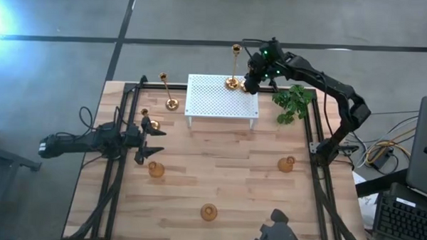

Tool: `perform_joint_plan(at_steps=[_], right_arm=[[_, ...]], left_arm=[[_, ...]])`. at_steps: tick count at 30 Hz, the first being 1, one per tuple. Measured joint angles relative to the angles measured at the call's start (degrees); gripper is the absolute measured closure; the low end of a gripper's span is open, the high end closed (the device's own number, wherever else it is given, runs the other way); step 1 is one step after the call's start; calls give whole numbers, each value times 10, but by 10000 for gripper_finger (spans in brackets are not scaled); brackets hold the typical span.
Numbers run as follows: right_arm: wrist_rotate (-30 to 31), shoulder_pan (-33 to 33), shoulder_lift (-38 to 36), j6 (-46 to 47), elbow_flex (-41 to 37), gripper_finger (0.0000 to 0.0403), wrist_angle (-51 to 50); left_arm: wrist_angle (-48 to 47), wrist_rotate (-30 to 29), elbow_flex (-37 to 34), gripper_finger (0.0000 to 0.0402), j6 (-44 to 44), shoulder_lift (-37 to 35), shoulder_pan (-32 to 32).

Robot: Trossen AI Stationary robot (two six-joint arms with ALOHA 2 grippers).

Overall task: Pick & Place candle stick holders
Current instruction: Put the small golden candle holder on the shelf

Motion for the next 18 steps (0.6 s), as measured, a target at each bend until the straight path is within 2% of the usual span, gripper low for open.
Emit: perform_joint_plan(at_steps=[18], right_arm=[[28, -2, 1, -7, 0, 260, 10]], left_arm=[[0, 0, 0, 101, 0, 0, 0]])
